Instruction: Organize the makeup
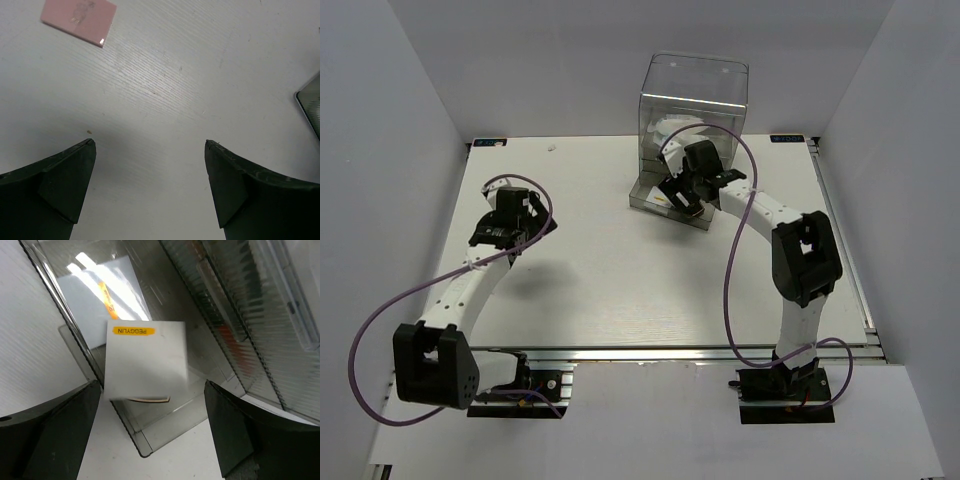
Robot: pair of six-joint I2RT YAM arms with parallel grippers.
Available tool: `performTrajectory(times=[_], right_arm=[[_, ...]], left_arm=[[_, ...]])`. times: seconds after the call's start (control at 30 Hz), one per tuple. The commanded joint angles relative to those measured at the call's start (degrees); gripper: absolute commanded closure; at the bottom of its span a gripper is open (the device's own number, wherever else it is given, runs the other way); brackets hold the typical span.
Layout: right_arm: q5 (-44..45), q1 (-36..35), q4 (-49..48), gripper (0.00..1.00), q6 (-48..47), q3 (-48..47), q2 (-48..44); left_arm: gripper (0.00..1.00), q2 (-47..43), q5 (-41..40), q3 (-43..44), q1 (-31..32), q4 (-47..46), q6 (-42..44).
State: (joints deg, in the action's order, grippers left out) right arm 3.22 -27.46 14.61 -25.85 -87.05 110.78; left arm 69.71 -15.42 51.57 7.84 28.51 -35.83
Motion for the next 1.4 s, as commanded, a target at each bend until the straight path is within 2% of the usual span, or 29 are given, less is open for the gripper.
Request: performTrajectory(times=[0.0, 0.23, 0.3, 0.37, 0.43, 0.47, 0.53, 0.63, 0.7, 0.8, 0.9, 1.03, 1.23, 1.37], right_arm=[[2.2, 1.1, -2.2, 0.11, -0.6, 0.8, 0.1], [-2.6, 3.3, -0.2, 0.11, 0.6, 1.4, -2.6], [-7.6, 3.8, 4.4, 0.11, -1.0, 0.2, -3.8], [-18.0, 5.3, 6.4, 0.11, -6.0, 1.6, -7.8], [-25.4, 8.2, 1.3, 0.11, -6.1, 6.4, -14.8], [-33.1, 9.1, -0.6, 0.11, -5.8, 11.0, -16.6], [-40.6, 10.3, -0.8, 0.11, -6.5, 12.4, -19.1], [-45.8, 10.8, 3.8, 0.11, -6.8, 12.3, -19.7], [-46.6, 10.9, 2.9, 0.11, -5.6, 14.9, -21.0], [-47.1, 10.9, 0.3, 0.11, -4.8, 17.2, -22.9], [-47.3, 10.9, 0.5, 0.11, -4.2, 17.9, -23.0], [-47.5, 11.1, -0.1, 0.11, -3.4, 18.4, -22.8], [-47.9, 11.6, -0.5, 0.11, -2.3, 19.4, -22.8], [-48.0, 12.3, -0.8, 0.11, -1.9, 19.8, -22.8]], left_arm=[[0.02, 2.6, 0.5, 4.2, -1.0, 1.1, 1.7], [0.02, 9.2, -1.0, 10.4, -4.2, 5.2, 4.4], [0.02, 10.9, -1.7, 12.4, -5.1, 6.7, 5.2], [0.02, 13.3, -0.8, 13.5, -7.2, 6.8, 6.6], [0.02, 15.4, -0.1, 15.2, -10.1, 7.3, 8.9], [0.02, 18.0, 0.0, 16.1, -10.9, 8.5, 9.8], [0.02, 21.1, 0.4, 18.5, -13.1, 10.2, 12.0], [0.02, 26.6, 1.3, 20.7, -15.4, 13.0, 12.9], [0.02, 29.8, 2.1, 21.1, -16.4, 13.5, 12.2], [0.02, 32.9, 2.6, 22.1, -16.9, 12.4, 8.8], [0.02, 34.7, 4.9, 24.4, -17.7, 11.9, 1.1], [0.02, 37.4, 6.4, 26.7, -18.2, 12.6, -13.6], [0.02, 39.3, 7.9, 26.7, -19.3, 10.7, -28.1], [0.02, 44.0, 5.5, 30.5, -20.0, 15.4, -34.3]])
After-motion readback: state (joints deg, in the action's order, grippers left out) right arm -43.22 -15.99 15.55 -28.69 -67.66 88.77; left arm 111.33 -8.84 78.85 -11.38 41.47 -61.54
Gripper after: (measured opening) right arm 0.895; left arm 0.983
